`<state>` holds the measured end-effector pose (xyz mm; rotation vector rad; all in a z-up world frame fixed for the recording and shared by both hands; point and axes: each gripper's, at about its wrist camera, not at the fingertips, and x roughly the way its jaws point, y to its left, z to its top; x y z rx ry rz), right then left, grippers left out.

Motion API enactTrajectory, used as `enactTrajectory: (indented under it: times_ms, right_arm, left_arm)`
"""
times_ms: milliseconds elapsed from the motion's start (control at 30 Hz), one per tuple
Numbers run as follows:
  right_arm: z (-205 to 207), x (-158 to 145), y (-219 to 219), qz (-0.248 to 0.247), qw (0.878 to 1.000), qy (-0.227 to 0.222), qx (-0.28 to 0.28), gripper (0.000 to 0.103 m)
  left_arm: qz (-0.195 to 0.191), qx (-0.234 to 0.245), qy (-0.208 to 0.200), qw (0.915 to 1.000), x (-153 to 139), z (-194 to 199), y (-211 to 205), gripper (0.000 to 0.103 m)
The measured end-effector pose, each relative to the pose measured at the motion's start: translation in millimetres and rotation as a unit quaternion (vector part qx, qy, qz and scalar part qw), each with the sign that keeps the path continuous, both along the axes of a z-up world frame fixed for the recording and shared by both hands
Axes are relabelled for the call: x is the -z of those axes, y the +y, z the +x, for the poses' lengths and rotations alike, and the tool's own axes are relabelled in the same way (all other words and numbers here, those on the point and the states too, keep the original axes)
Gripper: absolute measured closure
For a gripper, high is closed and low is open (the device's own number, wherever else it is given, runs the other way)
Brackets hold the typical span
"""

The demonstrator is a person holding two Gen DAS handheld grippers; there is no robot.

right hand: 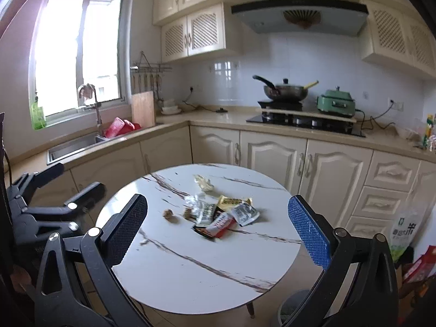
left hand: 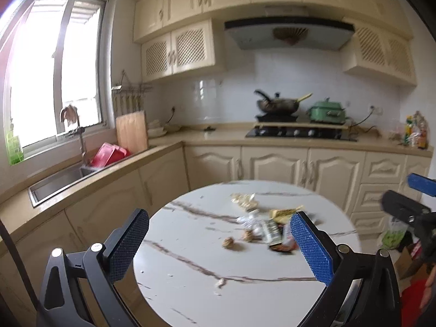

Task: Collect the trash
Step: 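Move both tools back to the table over the remaining trash, then grasp the brown nut-like lump with the left tool while the right tool grasps the white printed wrapper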

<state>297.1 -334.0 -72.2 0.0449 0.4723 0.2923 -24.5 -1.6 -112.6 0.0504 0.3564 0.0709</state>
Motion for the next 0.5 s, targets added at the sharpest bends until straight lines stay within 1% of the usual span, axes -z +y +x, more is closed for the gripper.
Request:
enactTrajectory:
  times_ms: [133,167,200,233,300,433,500]
  right_arm:
    - [39,29,-8,-0.012,0.999,0.046,0.009,0.0]
    - [53,40,-10,-0.016,0.998,0.064,0.011,0.0]
    - [61,46,-11,-0.016,0.997,0.072,0.012,0.0]
    - [70,54,-12,-0.019,0.996,0.083,0.013,0.0]
    - [91,73,-13,-0.023,0.994,0.107,0.013,0.0]
    - [122,101,-12,-0.035,0.99,0.138,0.015,0.0]
    - [137,112,-14,-0.036,0.988,0.149,0.013,0.0]
  left_arm:
    - [-0.016,-0.006,0.041,0.999,0,54,11,0.001]
    - [-0.018,-0.006,0.05,0.9986,-3,67,11,0.001]
    - [-0.021,-0.006,0.061,0.9979,-7,86,13,0.001]
    - [-0.024,-0.004,0.075,0.9969,-3,99,15,0.001]
    - [-0.034,0.002,0.1,0.9944,-4,132,26,0.001]
    - [-0.052,0.002,0.147,0.9878,4,196,40,0.001]
    - [-0.05,0.0,0.172,0.9839,8,229,44,0.001]
